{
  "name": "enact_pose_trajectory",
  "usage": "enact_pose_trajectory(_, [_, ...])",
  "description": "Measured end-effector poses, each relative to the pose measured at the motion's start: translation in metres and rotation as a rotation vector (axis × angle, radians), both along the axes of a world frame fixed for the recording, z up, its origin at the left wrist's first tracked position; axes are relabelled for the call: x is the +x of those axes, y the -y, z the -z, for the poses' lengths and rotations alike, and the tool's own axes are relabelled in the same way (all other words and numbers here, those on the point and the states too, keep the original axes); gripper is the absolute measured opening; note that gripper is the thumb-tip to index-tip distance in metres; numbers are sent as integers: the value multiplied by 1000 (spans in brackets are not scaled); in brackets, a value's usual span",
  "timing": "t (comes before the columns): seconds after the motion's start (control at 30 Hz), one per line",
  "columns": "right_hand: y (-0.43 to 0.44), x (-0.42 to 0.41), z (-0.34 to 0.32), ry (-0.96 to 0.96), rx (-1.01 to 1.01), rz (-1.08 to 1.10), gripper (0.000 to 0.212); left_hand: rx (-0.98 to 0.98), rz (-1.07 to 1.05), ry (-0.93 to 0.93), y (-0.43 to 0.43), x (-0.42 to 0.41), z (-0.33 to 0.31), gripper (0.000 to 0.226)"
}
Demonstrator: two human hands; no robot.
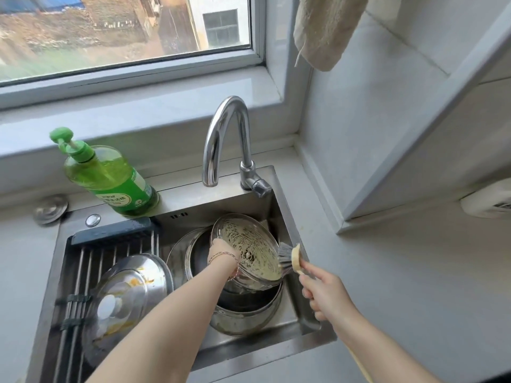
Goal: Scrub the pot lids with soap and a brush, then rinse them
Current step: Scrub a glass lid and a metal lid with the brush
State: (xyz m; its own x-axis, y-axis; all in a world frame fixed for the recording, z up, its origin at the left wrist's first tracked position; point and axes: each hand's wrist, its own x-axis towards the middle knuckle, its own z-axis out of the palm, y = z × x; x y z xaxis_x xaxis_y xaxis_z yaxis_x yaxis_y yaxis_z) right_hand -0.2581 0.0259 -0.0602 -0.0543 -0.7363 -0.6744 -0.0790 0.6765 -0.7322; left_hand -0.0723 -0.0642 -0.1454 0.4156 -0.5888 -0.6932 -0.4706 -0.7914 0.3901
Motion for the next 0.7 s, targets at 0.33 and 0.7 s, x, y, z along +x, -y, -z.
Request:
enact_pose_trajectory(0.33, [4,72,-5,-12,-50,-139,41,-122,311,22,-23,63,-66,29])
enact_pose_trajectory(0.7, [56,231,-43,260,19,-235,19,-773,475,560,27,219,-178,48])
